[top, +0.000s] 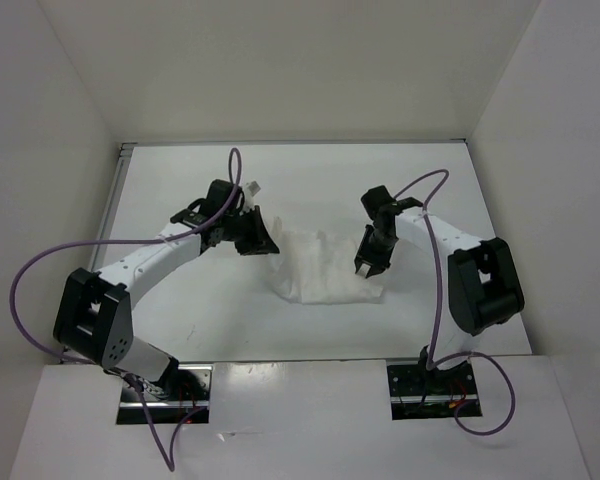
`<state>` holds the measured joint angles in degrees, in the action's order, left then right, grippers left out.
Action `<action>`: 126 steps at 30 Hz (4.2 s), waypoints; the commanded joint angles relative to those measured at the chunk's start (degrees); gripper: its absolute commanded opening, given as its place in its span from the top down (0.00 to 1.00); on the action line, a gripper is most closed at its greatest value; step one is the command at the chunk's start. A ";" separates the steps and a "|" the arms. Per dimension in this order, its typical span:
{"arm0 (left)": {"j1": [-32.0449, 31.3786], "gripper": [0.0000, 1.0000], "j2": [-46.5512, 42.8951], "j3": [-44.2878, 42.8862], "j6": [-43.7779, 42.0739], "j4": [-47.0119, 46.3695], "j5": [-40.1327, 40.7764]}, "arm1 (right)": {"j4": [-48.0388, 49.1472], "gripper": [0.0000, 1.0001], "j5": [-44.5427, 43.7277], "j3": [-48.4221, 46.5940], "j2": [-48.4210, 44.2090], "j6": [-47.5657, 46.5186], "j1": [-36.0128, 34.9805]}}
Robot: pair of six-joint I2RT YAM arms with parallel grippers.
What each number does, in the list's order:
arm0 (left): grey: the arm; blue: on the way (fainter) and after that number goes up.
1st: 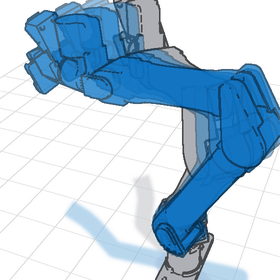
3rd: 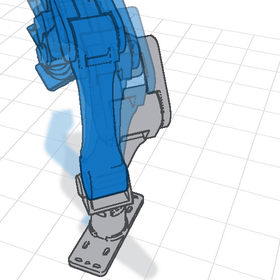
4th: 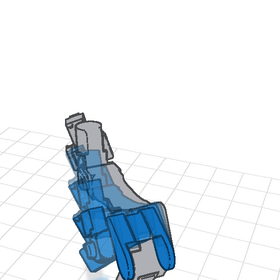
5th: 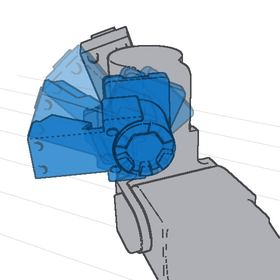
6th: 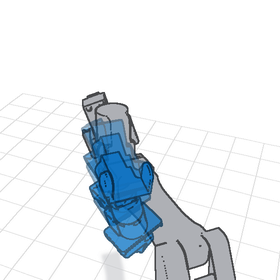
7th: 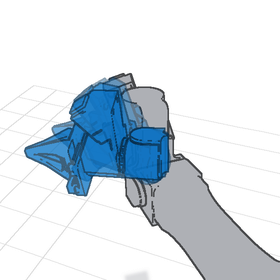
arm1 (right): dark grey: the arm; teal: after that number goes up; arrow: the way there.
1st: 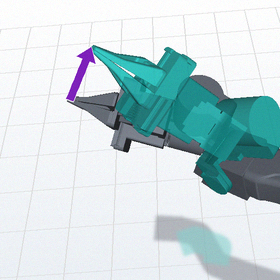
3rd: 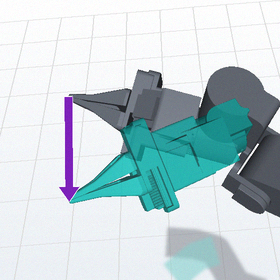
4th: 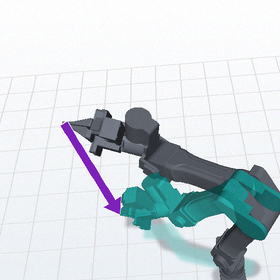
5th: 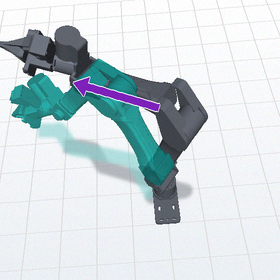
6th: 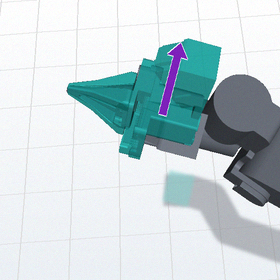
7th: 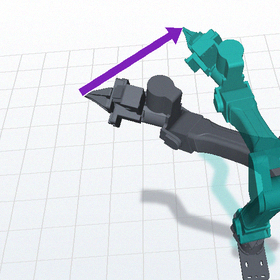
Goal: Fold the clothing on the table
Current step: Fold the skirt
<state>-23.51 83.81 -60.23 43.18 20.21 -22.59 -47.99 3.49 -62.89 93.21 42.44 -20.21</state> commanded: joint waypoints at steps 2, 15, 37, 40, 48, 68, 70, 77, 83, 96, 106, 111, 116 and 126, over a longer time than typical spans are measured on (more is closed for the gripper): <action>-3.82 1.00 3.01 -5.16 -3.10 0.45 -2.20 | 1.32 0.62 1.42 0.40 3.90 -1.48 -0.18; -17.00 1.00 15.06 -18.70 -1.52 0.45 -3.25 | 8.79 0.74 6.45 0.93 12.25 -2.62 -0.71; -22.37 1.00 32.02 -30.83 4.89 -3.33 -4.21 | 12.22 0.80 10.05 1.99 12.79 -3.15 -1.24; -22.99 0.92 33.69 -32.05 6.38 -4.21 -4.92 | 12.22 0.80 10.05 1.99 12.79 -3.15 -1.24; -22.99 0.32 31.86 -31.88 10.35 -11.23 -3.52 | 9.68 0.75 9.35 2.51 2.09 -2.09 2.44; -17.54 0.20 15.16 -30.14 9.12 -14.33 -0.79 | -8.53 0.56 -7.99 -7.51 -13.40 -4.63 8.34; -16.92 0.20 12.26 -25.24 8.51 -13.80 -0.79 | -7.91 0.52 -4.65 -6.81 -13.40 -7.36 8.34; -14.46 0.20 2.77 -10.45 9.12 -15.20 -2.10 | -5.27 0.42 -4.63 -6.28 -7.44 -12.10 7.73; -11.92 0.20 -0.13 -5.87 9.64 -15.20 -3.16 | 1.05 0.44 0.82 -5.66 0.12 -14.05 7.73; -7.78 0.20 -2.95 0.99 9.12 -14.67 -5.45 | 1.15 1.00 -2.33 -6.80 -5.92 -9.66 7.73; -7.25 0.20 -3.48 1.60 7.53 -13.00 -6.50 | -1.41 1.00 -14.38 -0.92 -4.10 -2.72 8.87; -6.73 0.20 -6.11 2.13 6.30 -11.95 -6.50 | -0.27 1.00 -21.05 -0.21 4.77 -0.60 9.56; -4.71 0.20 -8.39 3.89 6.30 -11.42 -6.50 | -0.97 0.98 -24.93 -2.23 9.88 0.63 10.80; -2.24 0.20 -12.70 7.49 3.68 -9.75 -8.17 | -2.72 0.51 -21.59 -5.83 -4.07 0.10 11.32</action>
<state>-26.35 73.89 -53.93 49.65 10.31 -28.73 -49.28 -17.10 -64.45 96.88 41.93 -9.69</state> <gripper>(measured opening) 0.802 0.488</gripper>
